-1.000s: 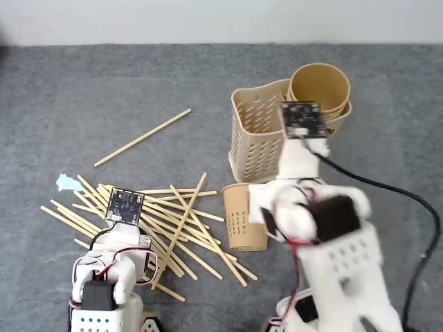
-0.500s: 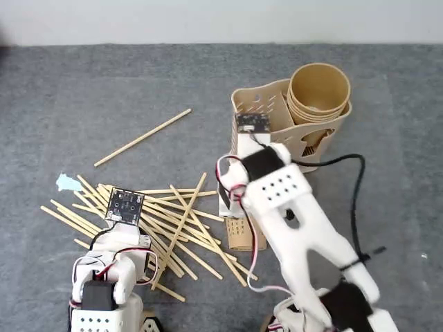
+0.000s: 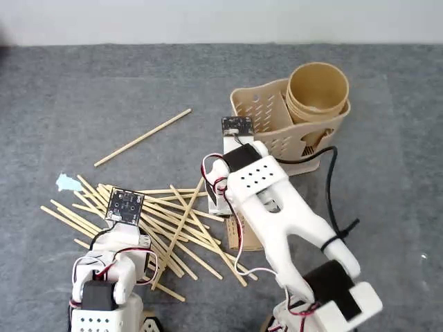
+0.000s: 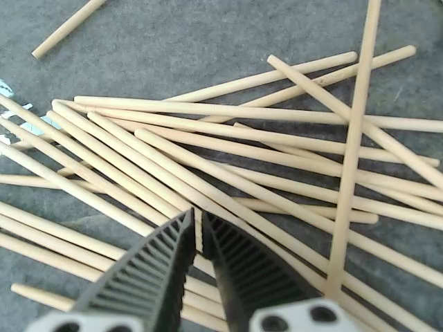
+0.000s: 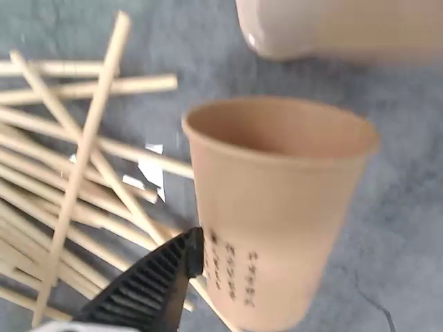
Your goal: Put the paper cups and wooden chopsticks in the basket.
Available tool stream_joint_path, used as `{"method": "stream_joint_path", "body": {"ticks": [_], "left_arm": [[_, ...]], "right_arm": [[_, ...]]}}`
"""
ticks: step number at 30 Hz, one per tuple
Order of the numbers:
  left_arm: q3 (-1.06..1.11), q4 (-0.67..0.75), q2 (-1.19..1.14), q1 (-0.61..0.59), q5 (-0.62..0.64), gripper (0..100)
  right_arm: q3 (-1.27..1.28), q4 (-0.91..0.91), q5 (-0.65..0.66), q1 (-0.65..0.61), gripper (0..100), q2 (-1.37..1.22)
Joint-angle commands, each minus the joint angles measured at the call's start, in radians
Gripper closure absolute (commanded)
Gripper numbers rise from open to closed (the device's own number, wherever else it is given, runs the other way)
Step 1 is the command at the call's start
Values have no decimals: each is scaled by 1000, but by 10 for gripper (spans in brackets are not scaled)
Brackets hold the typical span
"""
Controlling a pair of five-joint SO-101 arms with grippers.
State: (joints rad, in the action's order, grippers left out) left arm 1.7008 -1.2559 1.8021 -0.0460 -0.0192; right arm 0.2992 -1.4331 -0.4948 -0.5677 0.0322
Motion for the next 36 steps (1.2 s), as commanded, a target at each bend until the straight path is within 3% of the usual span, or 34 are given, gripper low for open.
{"method": "stream_joint_path", "body": {"ticks": [1, 19, 36], "left_arm": [[-18, -3, 15, 6, 8, 986], [-18, -3, 15, 6, 8, 986], [-18, -3, 15, 6, 8, 986]], "right_arm": [[-29, 38, -5, -10, 418, -71], [-28, 54, -11, -12, 418, -306], [-28, -125, -49, -85, 418, -84]]}}
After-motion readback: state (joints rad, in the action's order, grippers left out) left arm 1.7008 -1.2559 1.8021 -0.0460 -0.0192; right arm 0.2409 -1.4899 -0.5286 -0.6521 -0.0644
